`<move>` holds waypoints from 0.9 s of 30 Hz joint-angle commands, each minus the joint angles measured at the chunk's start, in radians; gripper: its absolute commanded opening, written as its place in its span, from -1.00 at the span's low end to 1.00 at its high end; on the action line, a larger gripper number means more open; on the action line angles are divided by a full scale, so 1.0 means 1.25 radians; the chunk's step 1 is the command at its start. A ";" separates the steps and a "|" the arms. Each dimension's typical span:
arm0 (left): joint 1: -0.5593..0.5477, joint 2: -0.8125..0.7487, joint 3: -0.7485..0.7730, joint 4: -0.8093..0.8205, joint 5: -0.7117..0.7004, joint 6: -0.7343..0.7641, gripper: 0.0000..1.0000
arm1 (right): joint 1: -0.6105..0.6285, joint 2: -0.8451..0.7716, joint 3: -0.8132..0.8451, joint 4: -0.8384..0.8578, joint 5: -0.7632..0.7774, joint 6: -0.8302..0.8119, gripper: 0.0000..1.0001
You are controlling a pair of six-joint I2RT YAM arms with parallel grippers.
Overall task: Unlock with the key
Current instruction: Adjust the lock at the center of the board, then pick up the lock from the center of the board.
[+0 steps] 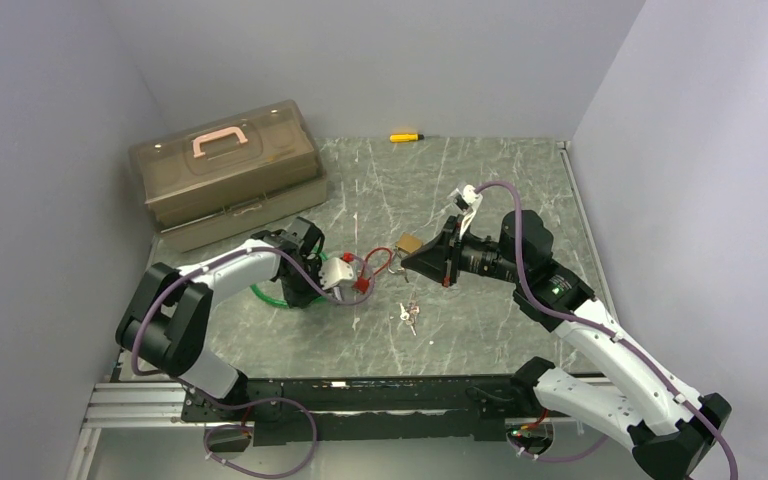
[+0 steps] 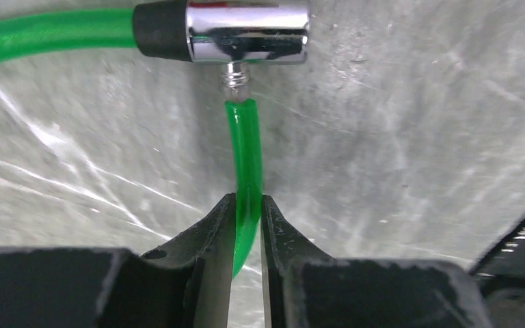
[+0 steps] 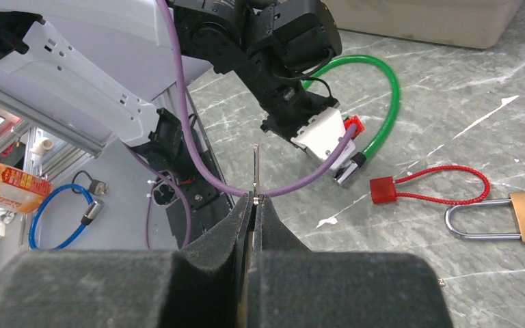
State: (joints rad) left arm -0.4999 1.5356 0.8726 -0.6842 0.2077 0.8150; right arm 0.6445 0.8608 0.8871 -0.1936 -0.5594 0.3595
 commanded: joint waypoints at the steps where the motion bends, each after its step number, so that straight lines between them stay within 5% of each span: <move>1: 0.000 -0.046 0.007 -0.086 0.070 -0.245 -0.56 | -0.003 -0.008 0.021 0.019 -0.013 -0.005 -1.00; 4: -0.008 -0.063 0.010 -0.083 0.057 -0.269 -0.34 | -0.003 -0.001 0.019 0.021 -0.016 -0.005 -1.00; 6: -0.009 -0.055 0.031 -0.092 0.063 -0.287 0.15 | -0.003 0.006 0.022 0.021 -0.020 -0.005 -1.00; 10: -0.007 -0.011 0.107 -0.144 0.102 -0.325 0.66 | -0.003 0.012 0.028 0.013 -0.018 -0.006 -1.00; 16: 0.006 -0.034 0.190 -0.164 0.149 -0.192 0.75 | -0.004 0.003 0.027 -0.017 -0.003 -0.018 -1.00; 27: 0.011 -0.151 0.037 0.018 0.099 0.526 0.93 | -0.015 0.006 0.052 -0.028 -0.001 -0.015 -1.00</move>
State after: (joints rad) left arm -0.4923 1.3563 0.9382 -0.7242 0.3267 1.0801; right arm 0.6327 0.8810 0.8921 -0.2462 -0.5667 0.3473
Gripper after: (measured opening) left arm 0.948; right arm 0.017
